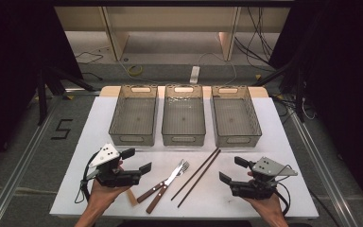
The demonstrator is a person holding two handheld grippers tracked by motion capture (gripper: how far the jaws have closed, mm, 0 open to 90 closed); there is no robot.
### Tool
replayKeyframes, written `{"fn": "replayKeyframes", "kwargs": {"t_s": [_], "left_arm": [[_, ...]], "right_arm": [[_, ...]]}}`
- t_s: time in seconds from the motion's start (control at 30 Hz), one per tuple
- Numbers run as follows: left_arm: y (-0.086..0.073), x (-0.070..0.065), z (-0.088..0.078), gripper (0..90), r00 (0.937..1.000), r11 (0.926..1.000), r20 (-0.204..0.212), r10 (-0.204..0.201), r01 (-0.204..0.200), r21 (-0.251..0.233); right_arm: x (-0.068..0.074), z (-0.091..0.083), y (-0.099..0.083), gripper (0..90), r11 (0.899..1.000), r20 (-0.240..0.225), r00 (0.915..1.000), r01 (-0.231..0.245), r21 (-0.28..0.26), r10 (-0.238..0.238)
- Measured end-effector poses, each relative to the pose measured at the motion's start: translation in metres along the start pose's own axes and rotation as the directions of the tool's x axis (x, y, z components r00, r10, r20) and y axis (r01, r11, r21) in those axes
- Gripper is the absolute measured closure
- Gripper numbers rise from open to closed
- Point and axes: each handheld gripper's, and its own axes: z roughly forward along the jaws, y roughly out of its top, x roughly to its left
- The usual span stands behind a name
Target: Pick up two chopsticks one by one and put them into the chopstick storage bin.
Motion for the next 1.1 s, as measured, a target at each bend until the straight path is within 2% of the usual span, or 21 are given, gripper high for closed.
{"fn": "replayKeyframes", "kwargs": {"t_s": [0.17,0.2,0.23,0.27,0.33,0.4,0.5,0.6,0.67,0.77,0.87,0.9,0.93,0.97,1.0,1.03,1.07,1.1], "left_arm": [[0.000,0.001,0.000,15.2,1.0000,1.0000,-0.006,-0.001,0.001,0.006],[0.000,0.001,0.001,15.2,1.0000,1.0000,-0.006,-0.003,0.003,0.007],[0.000,0.001,0.001,15.2,1.0000,1.0000,-0.007,-0.004,0.004,0.008],[0.000,0.001,0.001,15.2,0.9999,1.0000,-0.008,-0.007,0.007,0.006],[0.000,0.002,0.001,15.3,0.9999,0.9999,-0.009,-0.007,0.007,0.007],[0.000,0.002,0.001,15.2,0.9999,0.9999,-0.007,-0.008,0.008,0.007],[0.000,0.002,0.001,15.2,0.9999,0.9999,-0.008,-0.008,0.008,0.006],[0.000,0.002,0.001,15.2,0.9999,0.9999,-0.010,-0.011,0.011,0.003],[0.000,0.002,0.001,15.2,0.9999,0.9999,-0.010,-0.013,0.013,0.002],[0.000,0.002,0.001,15.2,0.9999,0.9999,-0.012,-0.011,0.012,0.004],[0.000,0.002,0.001,15.2,0.9999,0.9999,-0.011,-0.011,0.011,0.001],[0.000,0.002,0.001,15.2,0.9999,0.9999,-0.011,-0.010,0.010,0.002],[0.000,0.002,0.001,15.2,0.9999,1.0000,-0.011,-0.007,0.007,0.005],[0.000,0.002,0.001,15.2,0.9999,1.0000,-0.011,-0.007,0.007,0.004],[0.000,0.002,0.001,15.2,0.9999,0.9999,-0.011,-0.011,0.011,0.001],[0.000,0.002,0.001,15.2,0.9999,1.0000,-0.010,-0.009,0.009,0.002],[0.000,0.002,0.001,15.2,0.9999,1.0000,-0.011,-0.009,0.009,0.000],[0.000,0.002,0.001,15.2,0.9999,1.0000,-0.010,-0.007,0.007,0.001]], "right_arm": [[-0.002,0.001,0.002,21.4,1.000,-0.016,0.9998,0.009,0.016,-0.009],[-0.003,0.002,0.004,21.4,0.999,-0.037,0.9993,0.011,0.036,-0.010],[-0.003,0.002,0.004,21.4,0.999,-0.037,0.9993,0.011,0.036,-0.010],[-0.005,0.006,0.006,21.3,0.996,-0.070,0.9972,0.031,0.078,-0.025],[-0.005,0.007,0.006,21.2,0.995,-0.081,0.9962,0.040,0.095,-0.032],[-0.009,0.013,0.010,20.8,0.986,-0.112,0.9924,0.068,0.149,-0.052],[-0.010,0.015,0.012,21.1,0.982,-0.123,0.9903,0.086,0.167,-0.066],[-0.011,0.020,0.019,21.4,0.970,-0.139,0.9852,0.129,0.207,-0.101],[-0.011,0.021,0.021,21.3,0.967,-0.141,0.9839,0.139,0.212,-0.110],[-0.012,0.026,0.030,22.2,0.956,-0.154,0.9772,0.179,0.231,-0.146],[-0.012,0.034,0.039,24.3,0.935,-0.179,0.9669,0.226,0.272,-0.181],[-0.012,0.037,0.041,25.1,0.926,-0.190,0.9610,0.250,0.283,-0.201],[-0.010,0.044,0.045,26.3,0.900,-0.223,0.9461,0.298,0.319,-0.235],[-0.010,0.044,0.045,26.3,0.900,-0.223,0.9461,0.298,0.319,-0.235],[-0.009,0.048,0.047,27.0,0.883,-0.238,0.9373,0.326,0.339,-0.255],[-0.007,0.056,0.050,27.6,0.845,-0.273,0.9202,0.372,0.384,-0.281],[-0.007,0.056,0.050,27.6,0.845,-0.273,0.9202,0.372,0.384,-0.281],[-0.007,0.060,0.051,28.6,0.822,-0.295,0.9072,0.403,0.403,-0.300]]}}
